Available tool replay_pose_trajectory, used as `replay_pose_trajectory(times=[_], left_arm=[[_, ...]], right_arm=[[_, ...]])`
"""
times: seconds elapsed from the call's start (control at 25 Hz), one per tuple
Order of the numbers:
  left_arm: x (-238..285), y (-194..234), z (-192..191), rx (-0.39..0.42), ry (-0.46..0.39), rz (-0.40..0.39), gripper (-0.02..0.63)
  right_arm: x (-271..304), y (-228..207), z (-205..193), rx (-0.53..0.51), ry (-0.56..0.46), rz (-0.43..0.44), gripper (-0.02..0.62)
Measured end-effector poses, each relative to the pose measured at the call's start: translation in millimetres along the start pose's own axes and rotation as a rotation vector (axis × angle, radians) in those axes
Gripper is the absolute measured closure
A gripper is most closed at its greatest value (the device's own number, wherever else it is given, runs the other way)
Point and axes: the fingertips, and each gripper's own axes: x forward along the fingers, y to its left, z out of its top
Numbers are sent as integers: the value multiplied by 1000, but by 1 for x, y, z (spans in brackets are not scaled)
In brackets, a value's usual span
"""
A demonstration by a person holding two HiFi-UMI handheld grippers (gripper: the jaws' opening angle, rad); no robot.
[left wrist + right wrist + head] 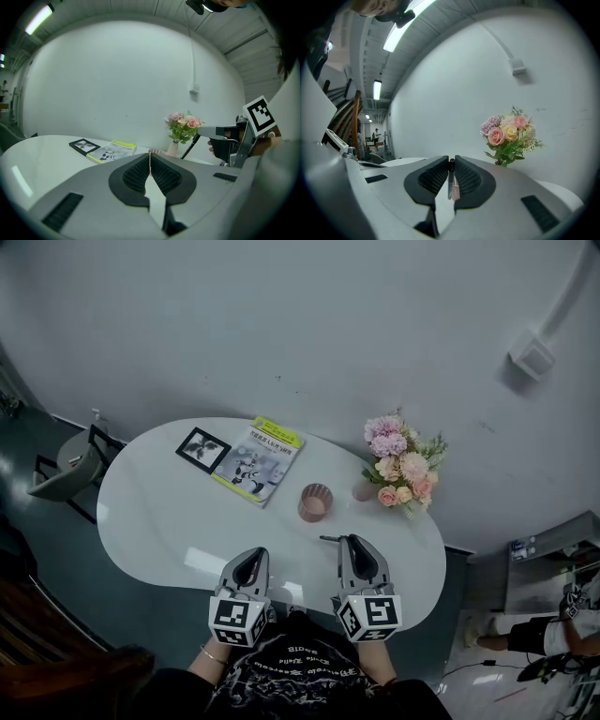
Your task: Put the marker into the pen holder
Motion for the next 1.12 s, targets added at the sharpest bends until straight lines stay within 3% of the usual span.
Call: replay_pose_trajectory(times=[0.48,0.68,1.12], left_arm=[[6,1,10,-13,-19,42,580],[7,-2,14,31,-13,44,580],[6,10,12,-9,-19,87,580]], right_arm=[[21,-8,23,-26,-36,40,529],[30,-9,27,-36,-40,53,530],[53,-13,31,-40,-63,80,531]])
